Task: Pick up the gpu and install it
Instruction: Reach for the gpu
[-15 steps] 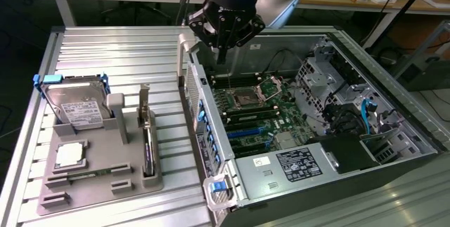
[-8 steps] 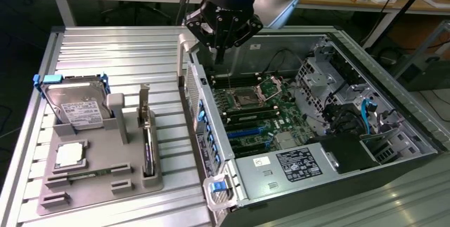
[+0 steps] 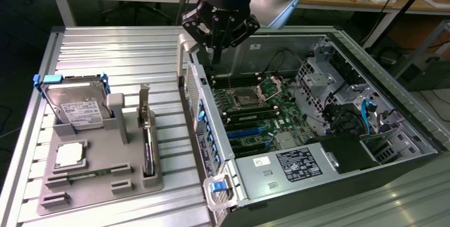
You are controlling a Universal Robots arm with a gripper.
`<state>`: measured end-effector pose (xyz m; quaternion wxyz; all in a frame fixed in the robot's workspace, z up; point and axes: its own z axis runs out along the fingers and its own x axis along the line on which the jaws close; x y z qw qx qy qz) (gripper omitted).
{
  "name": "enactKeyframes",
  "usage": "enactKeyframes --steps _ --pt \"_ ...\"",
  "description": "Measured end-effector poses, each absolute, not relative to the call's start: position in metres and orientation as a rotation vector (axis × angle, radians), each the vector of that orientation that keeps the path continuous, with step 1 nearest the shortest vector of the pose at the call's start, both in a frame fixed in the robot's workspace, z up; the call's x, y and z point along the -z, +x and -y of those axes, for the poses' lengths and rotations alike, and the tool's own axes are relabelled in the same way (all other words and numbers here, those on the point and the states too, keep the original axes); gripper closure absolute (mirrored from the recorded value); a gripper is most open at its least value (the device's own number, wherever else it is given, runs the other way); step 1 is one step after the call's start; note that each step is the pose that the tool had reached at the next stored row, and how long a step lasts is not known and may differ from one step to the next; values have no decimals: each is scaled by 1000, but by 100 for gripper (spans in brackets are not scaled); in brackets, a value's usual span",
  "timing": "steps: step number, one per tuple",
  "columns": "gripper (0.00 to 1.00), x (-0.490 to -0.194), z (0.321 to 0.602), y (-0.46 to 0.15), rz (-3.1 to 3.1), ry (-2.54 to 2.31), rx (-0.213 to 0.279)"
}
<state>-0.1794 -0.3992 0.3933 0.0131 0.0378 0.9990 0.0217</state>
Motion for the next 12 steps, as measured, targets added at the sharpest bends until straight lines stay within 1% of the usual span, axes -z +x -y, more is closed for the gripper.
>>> enactKeyframes --steps 12 --pt "89 -393 399 -188 -3112 118 -68"
